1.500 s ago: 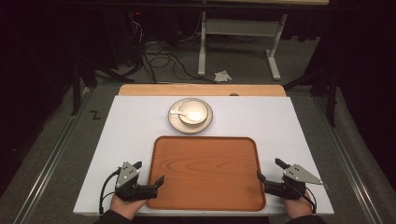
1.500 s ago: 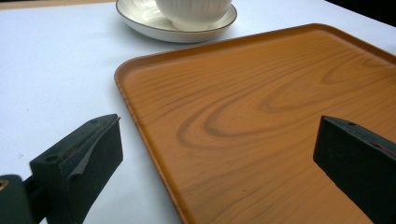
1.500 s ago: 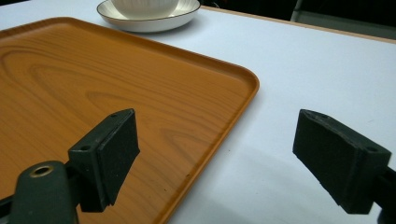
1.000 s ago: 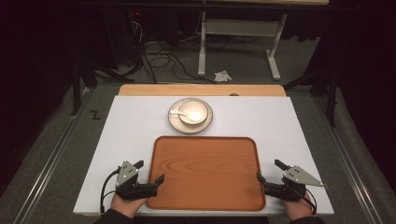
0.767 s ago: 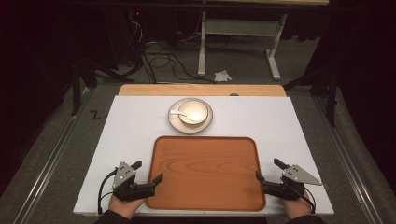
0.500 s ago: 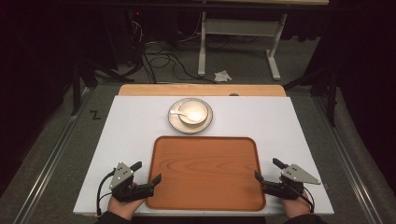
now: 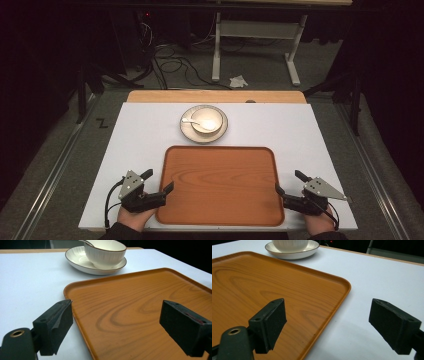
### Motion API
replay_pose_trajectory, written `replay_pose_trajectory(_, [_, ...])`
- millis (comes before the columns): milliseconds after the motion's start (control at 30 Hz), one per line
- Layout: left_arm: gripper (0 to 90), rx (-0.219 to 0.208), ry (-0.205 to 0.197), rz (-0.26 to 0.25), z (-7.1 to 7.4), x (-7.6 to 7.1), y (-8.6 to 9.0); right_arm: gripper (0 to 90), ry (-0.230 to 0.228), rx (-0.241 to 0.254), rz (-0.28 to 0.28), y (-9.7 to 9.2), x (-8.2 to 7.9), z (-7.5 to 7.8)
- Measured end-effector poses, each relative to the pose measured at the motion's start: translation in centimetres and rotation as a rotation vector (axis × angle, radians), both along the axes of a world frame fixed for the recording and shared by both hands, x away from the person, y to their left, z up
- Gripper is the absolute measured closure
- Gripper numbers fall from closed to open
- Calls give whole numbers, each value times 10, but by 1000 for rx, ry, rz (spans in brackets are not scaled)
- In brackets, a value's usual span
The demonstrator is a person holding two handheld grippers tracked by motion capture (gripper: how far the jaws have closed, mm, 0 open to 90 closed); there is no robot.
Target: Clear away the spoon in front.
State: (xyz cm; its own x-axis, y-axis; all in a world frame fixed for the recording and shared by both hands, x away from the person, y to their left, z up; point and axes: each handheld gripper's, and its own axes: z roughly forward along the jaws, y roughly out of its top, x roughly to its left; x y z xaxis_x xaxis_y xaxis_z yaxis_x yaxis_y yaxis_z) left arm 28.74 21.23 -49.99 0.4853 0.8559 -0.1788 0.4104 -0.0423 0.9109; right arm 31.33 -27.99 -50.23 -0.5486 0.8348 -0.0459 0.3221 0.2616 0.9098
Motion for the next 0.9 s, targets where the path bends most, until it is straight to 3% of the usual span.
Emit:
replay_pose_trajectory(167, [107, 39, -31, 2, 7, 3, -7, 152, 1, -1, -7, 0, 3, -1])
replay_pose_trajectory(333, [89, 60, -8, -14, 12, 4, -12, 152, 4, -5, 6, 1, 4, -2])
replay_pose_trajectory(367, [80, 61, -1, -16, 13, 5, -13, 152, 8, 4, 3, 1, 3, -1])
replay_pose_trajectory(433, [58, 20, 11, -27, 17, 6, -13, 152, -1, 3, 8, 1, 4, -1])
replay_pose_trajectory(567, [53, 68, 11, -18, 21, 13, -14, 152, -1, -3, 14, 3, 5, -1])
replay_pose_trajectory(900, [55, 63, -14, 15, 35, 38, -21, 152, -6, 15, 13, 1, 6, 0])
